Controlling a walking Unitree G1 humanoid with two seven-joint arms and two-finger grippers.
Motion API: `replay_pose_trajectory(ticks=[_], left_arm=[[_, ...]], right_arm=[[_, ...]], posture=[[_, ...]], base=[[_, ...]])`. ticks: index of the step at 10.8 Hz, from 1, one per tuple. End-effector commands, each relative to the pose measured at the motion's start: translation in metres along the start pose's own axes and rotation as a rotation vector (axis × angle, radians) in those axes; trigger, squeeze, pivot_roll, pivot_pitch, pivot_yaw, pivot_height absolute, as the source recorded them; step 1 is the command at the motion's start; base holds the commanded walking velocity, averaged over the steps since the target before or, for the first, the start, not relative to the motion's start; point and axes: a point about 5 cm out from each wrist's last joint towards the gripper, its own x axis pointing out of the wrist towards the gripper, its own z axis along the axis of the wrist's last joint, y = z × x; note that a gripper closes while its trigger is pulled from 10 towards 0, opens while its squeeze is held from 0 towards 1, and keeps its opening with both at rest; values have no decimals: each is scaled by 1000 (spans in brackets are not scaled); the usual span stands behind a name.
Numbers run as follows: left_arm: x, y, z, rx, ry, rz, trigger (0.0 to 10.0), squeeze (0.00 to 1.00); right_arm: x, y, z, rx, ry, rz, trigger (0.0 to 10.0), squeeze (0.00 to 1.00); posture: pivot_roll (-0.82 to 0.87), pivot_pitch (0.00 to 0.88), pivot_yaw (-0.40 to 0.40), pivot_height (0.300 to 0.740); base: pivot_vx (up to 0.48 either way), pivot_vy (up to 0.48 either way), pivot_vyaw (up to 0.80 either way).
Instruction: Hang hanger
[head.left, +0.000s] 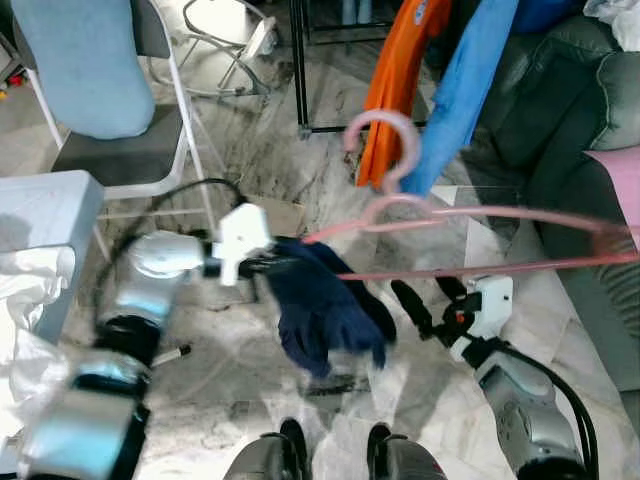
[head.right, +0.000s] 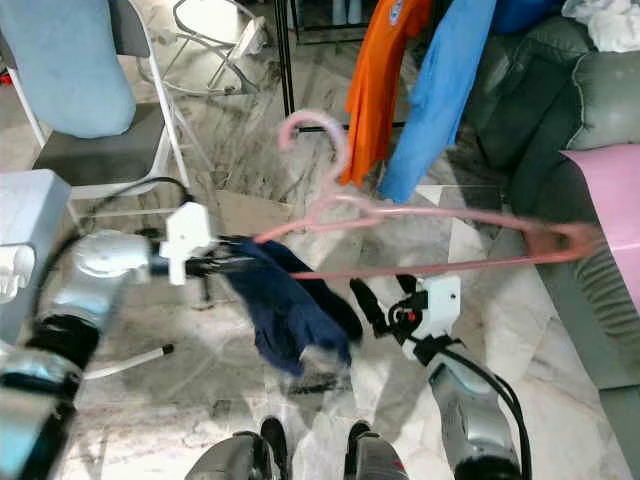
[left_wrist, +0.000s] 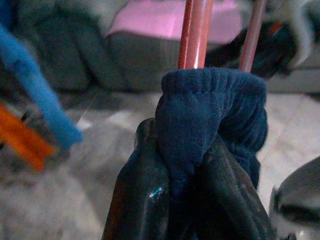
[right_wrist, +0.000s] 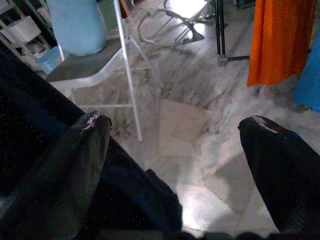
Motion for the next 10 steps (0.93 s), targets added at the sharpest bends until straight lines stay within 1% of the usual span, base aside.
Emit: replay_pose_trajectory(ticks=[1, 2, 3, 5, 7, 8, 10], left_arm=[[4, 1, 13, 28, -56, -7, 0, 0], [11, 1, 23, 44, -92, -17, 0, 0], [15, 2, 28, 57, -110, -13, 0, 0], [15, 3, 30, 68, -102, -8, 0, 0], [17, 5, 39, 74, -124, 9, 0, 0], [19, 5, 42, 88, -132, 9, 0, 0], [20, 7, 48, 96, -146, 11, 0, 0]], right_arm=[[-5, 0, -10, 17, 39, -2, 10000, 0], [-6, 3, -13, 20, 50, 12, 10000, 0], [-5, 5, -14, 25, 51, 17, 10000, 0], [-9, 12, -12, 66, 9, 67, 10000, 0], [-15, 18, -18, 94, 33, 141, 10000, 0], [-17, 25, -21, 89, 55, 185, 10000, 0], [-18, 26, -25, 86, 67, 189, 10000, 0]], posture=[[-81, 268, 64, 740], [-80, 271, 64, 740], [-78, 273, 67, 740], [-82, 275, 75, 740], [-87, 278, 77, 740], [-87, 278, 77, 740], [-84, 281, 77, 740]], base=[[0, 0, 0], [0, 0, 0], [0, 0, 0], [0, 0, 0], [0, 0, 0], [0, 0, 0], [0, 0, 0]])
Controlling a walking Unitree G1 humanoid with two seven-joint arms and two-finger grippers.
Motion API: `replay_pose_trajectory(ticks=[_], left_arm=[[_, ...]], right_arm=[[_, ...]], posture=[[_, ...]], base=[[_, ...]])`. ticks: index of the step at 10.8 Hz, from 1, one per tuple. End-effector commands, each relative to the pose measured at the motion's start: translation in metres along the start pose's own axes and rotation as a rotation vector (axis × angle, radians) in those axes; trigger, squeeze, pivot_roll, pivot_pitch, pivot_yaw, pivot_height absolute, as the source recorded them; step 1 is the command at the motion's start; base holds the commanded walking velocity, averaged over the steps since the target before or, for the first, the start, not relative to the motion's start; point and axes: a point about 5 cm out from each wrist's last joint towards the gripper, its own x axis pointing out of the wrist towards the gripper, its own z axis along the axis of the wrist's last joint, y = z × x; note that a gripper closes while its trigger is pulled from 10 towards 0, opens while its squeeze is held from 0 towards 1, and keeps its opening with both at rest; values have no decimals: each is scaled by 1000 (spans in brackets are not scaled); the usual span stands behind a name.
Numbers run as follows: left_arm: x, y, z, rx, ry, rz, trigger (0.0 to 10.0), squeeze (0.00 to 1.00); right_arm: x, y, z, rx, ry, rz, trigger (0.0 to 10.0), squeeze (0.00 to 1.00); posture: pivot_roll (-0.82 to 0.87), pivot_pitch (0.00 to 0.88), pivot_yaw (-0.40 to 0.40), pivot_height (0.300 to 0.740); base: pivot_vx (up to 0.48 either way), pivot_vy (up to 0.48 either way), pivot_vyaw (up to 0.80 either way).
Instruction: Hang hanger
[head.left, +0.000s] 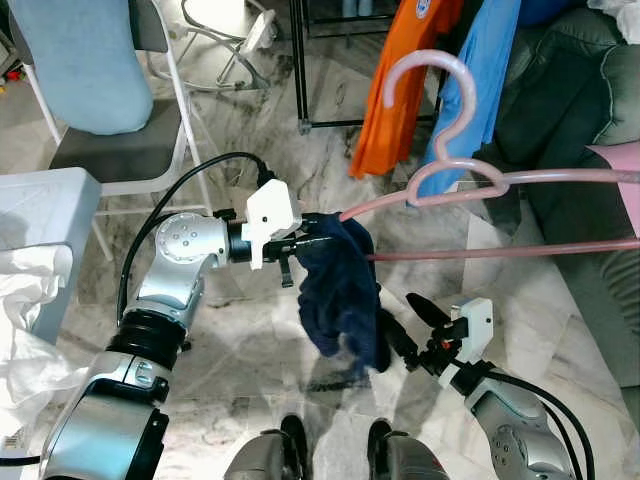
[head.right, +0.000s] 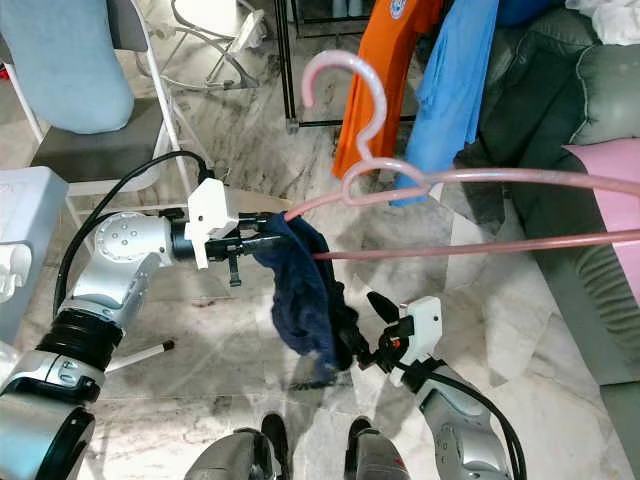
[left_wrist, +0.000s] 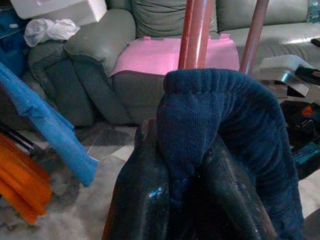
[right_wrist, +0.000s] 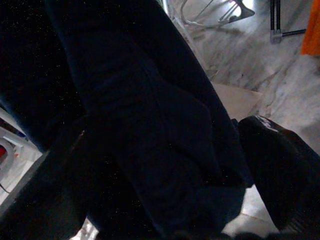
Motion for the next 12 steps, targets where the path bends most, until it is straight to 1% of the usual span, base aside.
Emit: replay_pose_trajectory(ticks=[1, 3, 5, 7, 9, 10, 12], left_arm=[[1, 4, 12, 46, -26, -1, 0, 0], [0, 6, 12, 44, -19, 18, 0, 0], [0, 5, 11, 35, -16, 19, 0, 0], [2, 4, 15, 36, -35, 7, 0, 0], [4, 5, 19, 44, -45, 14, 0, 0], [5, 4, 26, 29, -82, 2, 0, 0], [5, 8, 55, -21, -203, -19, 0, 0]], right_arm=[[-2, 3, -6, 9, 20, 13, 10000, 0], [-2, 4, -5, 14, 21, 29, 10000, 0], [0, 9, -2, 21, 13, 71, 10000, 0], [0, 8, -3, 17, 18, 69, 10000, 0], [2, 12, -3, 22, 23, 90, 10000, 0], [3, 9, -5, 13, 36, 71, 10000, 0], [4, -1, -17, -14, 106, -29, 10000, 0]], posture=[[-78, 283, 77, 740], [-76, 280, 77, 740], [-78, 278, 78, 740], [-79, 275, 76, 740], [-79, 275, 71, 740], [-78, 277, 71, 740], [-70, 279, 71, 740]], base=[[0, 0, 0], [0, 0, 0], [0, 0, 0], [0, 0, 0], [0, 0, 0], [0, 0, 0], [0, 0, 0]])
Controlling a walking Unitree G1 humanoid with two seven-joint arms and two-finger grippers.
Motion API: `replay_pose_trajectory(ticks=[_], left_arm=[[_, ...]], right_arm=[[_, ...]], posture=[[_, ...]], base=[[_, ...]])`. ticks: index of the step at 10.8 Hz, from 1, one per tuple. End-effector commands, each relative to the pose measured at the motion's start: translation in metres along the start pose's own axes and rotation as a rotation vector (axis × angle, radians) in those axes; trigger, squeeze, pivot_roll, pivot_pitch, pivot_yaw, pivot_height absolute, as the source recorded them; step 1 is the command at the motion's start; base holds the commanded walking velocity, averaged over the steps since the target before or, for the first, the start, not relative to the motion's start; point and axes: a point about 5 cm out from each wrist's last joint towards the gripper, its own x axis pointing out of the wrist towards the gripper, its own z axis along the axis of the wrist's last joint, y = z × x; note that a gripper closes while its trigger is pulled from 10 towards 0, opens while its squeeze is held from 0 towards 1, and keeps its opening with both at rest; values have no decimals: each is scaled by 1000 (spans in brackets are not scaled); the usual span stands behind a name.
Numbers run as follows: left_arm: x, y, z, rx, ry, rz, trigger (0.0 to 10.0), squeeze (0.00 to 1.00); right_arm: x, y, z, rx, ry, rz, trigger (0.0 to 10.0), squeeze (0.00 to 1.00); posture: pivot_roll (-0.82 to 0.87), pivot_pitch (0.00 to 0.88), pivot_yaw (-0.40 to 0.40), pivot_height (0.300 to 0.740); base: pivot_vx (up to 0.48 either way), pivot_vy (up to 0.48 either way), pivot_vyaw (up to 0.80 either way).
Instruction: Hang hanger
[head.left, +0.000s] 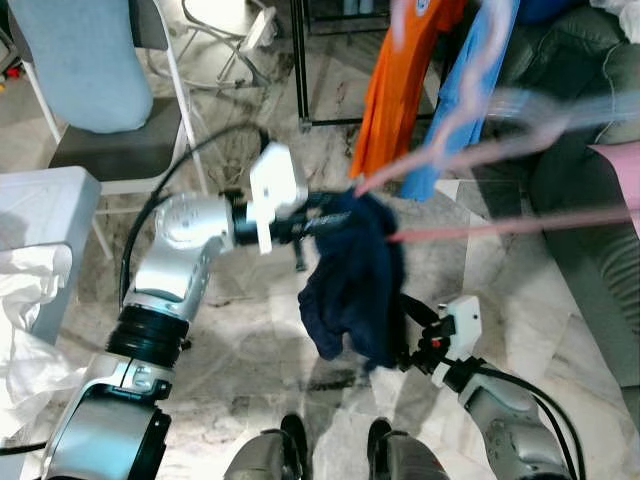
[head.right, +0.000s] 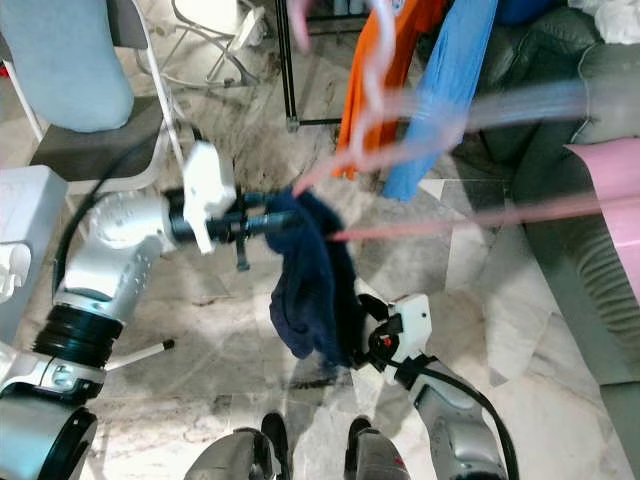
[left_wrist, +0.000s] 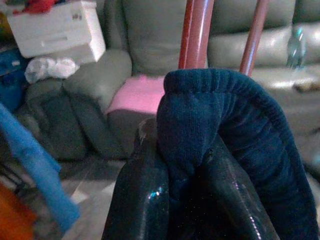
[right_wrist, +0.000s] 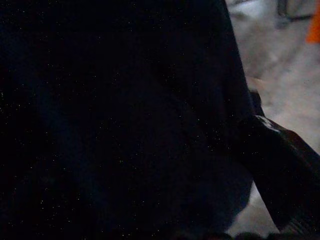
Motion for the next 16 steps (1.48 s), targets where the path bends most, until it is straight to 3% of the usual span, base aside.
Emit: replay_pose_trajectory(ticks=[1, 2, 3, 4, 6, 7, 9, 10, 13, 15, 16], left_arm=[[1, 5, 25, 19, -94, -3, 0, 0], [1, 7, 41, 2, -155, -8, 0, 0], [0, 10, 56, -25, -210, 7, 0, 0], [-1, 12, 58, -26, -212, 15, 0, 0], [-20, 24, 27, -7, -82, 151, 0, 0], [-29, 25, 4, 8, 0, 230, 0, 0], [-43, 20, -26, -17, 75, 293, 0, 0], [-46, 16, -35, -23, 92, 286, 0, 0], [-51, -7, -60, -99, 103, 224, 0, 0], [-51, -45, -90, -209, 118, 155, 0, 0], [-51, -51, -96, -225, 131, 148, 0, 0]], right_arm=[[-4, -3, -15, 23, 66, -52, 10000, 0], [-5, -6, -22, 34, 98, -91, 10000, 0], [-8, -14, -27, 38, 129, -159, 2902, 0], [-9, -18, -28, 30, 133, -188, 0, 0], [-36, -57, -21, -3, 151, -463, 0, 0], [-58, -81, -11, -1, 130, -626, 0, 0], [-89, -112, 16, -20, 51, -797, 0, 0], [-96, -121, 31, -41, 4, -847, 0, 0], [-104, -136, 82, -119, -177, -948, 0, 0], [-94, -138, 117, -125, -270, -960, 0, 0], [-89, -138, 121, -133, -261, -949, 0, 0]], posture=[[-65, 279, 71, 740], [-61, 279, 72, 740], [-59, 279, 73, 740], [-59, 279, 73, 740], [-73, 276, 70, 740], [-88, 275, 68, 740], [-114, 272, 63, 740], [-122, 270, 62, 740], [-133, 266, 71, 740], [-137, 270, 73, 740], [-136, 271, 73, 740]], base=[[0, 0, 0], [0, 0, 0], [0, 0, 0], [0, 0, 0], [0, 0, 0], [0, 0, 0], [0, 0, 0], [0, 0, 0], [0, 0, 0], [0, 0, 0], [0, 0, 0]])
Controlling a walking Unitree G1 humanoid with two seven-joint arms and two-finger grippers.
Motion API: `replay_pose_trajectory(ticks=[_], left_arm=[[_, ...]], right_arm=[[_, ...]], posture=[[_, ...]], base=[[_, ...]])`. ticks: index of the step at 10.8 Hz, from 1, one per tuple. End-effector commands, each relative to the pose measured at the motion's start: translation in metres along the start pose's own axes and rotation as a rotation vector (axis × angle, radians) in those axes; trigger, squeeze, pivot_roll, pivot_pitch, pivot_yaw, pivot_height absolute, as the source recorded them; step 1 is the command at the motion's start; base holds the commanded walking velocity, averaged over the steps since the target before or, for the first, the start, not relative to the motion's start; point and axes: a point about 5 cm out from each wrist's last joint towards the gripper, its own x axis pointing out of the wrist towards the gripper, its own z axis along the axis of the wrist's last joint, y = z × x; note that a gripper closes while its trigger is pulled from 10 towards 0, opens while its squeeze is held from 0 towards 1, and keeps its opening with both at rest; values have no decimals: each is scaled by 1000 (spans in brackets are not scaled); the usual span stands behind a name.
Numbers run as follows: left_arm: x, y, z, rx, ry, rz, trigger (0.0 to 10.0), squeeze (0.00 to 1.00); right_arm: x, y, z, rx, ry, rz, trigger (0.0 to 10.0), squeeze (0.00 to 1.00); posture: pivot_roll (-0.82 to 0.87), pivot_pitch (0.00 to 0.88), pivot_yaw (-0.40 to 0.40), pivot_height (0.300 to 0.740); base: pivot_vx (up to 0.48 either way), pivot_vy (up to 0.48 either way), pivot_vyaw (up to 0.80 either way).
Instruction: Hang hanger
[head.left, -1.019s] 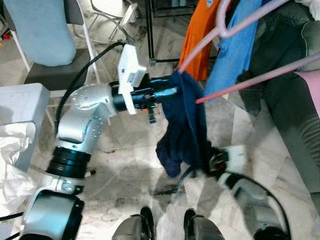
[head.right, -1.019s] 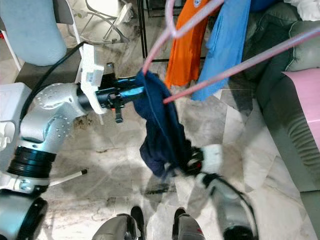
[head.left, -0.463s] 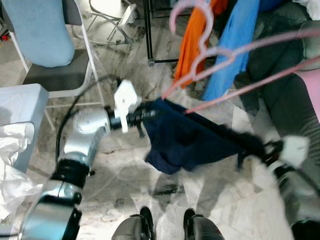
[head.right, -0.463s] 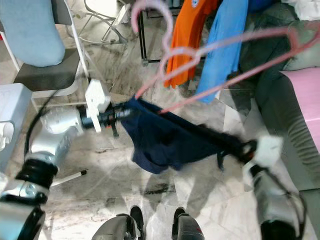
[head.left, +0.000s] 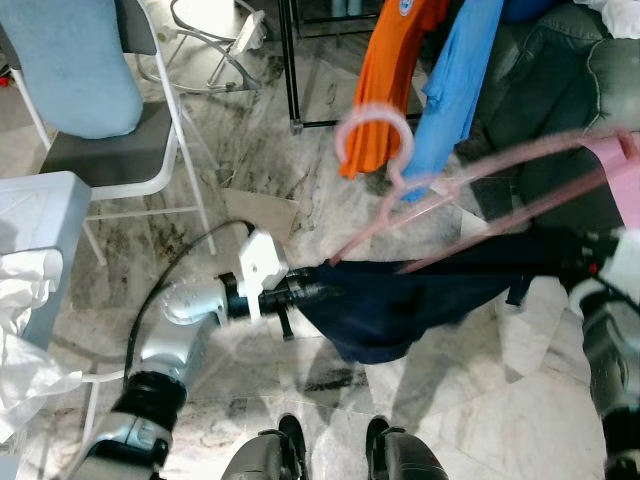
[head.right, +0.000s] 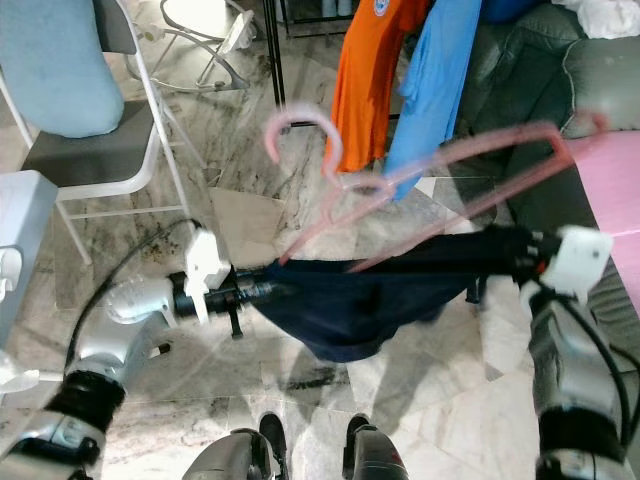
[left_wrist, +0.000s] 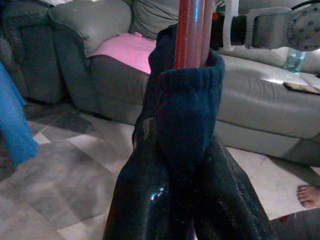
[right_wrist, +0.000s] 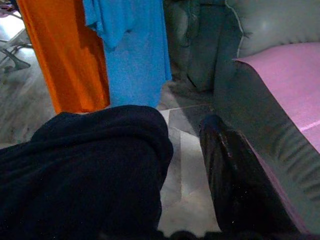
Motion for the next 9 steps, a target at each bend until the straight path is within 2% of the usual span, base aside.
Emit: replay_pose_trajectory(ticks=[1, 2, 3, 5, 9], left_arm=[[-18, -1, -15, -32, 28, 47, 0, 0], [-19, -5, -23, -45, 50, 42, 0, 0], [-27, -10, -45, -84, 136, 64, 0, 0], [-35, -14, -61, -122, 182, 119, 0, 0], [-32, -21, -78, -134, 224, 188, 0, 0]], right_arm=[[1, -24, 9, -4, -3, -112, 0, 0], [9, -17, 12, -43, 3, -86, 0, 0], [23, -3, 31, -57, -33, -34, 0, 0], [29, 1, 41, -60, -57, -20, 0, 0], [34, 11, 52, -68, -117, 23, 0, 0]], posture=[[-142, 272, 69, 740], [-140, 269, 64, 740], [-138, 262, 54, 740], [-137, 259, 45, 740], [-141, 260, 46, 740]], base=[[0, 0, 0], [0, 0, 0], [0, 0, 0], [0, 0, 0], [0, 0, 0]])
